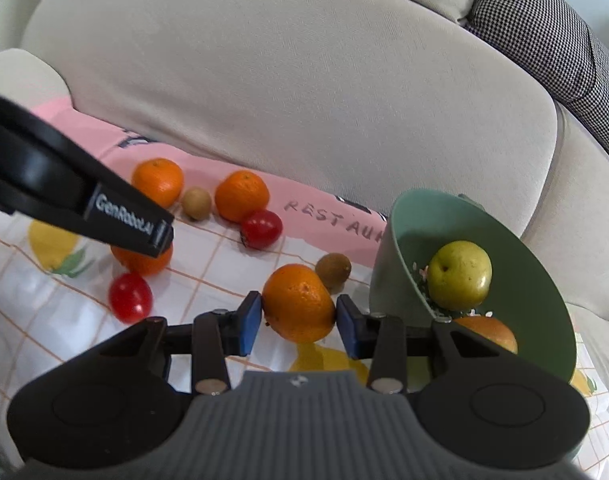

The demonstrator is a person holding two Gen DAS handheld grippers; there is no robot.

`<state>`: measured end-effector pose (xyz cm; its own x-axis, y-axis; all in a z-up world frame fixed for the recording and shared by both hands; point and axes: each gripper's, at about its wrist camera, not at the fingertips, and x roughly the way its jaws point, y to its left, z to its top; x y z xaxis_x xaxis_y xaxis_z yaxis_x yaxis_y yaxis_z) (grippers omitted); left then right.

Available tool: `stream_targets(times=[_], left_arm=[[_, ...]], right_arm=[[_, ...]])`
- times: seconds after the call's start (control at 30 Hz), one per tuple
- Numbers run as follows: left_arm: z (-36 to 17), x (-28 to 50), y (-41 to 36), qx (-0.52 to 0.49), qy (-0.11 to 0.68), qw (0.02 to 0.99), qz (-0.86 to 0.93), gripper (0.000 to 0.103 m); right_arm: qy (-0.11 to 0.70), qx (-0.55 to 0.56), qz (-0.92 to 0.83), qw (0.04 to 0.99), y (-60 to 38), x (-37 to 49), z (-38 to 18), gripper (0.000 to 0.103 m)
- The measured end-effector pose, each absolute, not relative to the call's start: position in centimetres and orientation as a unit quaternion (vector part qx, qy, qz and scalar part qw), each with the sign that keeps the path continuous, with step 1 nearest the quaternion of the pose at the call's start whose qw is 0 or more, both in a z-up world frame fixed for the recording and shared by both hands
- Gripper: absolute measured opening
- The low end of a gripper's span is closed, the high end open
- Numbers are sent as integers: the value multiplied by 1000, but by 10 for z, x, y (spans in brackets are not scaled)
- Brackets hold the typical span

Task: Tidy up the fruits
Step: 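Grasp a mandarin with the right gripper while the left gripper grasps another mandarin, then carry both mandarins over the colander and lower them inside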

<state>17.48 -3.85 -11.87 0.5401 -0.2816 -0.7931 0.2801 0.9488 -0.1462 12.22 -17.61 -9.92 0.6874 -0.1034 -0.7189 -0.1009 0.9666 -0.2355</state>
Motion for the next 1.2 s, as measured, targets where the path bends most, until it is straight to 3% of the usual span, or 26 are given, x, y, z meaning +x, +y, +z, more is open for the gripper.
stream_targets(times=[0.67, 1.2], left_arm=[[-58, 134, -56, -10, 404, 896, -183, 41], [-21, 129, -118, -5, 389, 884, -258, 40]], right_arm=[[339, -86, 28, 936, -210, 82, -36, 38], [350, -41, 5, 936, -291, 84, -12, 38]])
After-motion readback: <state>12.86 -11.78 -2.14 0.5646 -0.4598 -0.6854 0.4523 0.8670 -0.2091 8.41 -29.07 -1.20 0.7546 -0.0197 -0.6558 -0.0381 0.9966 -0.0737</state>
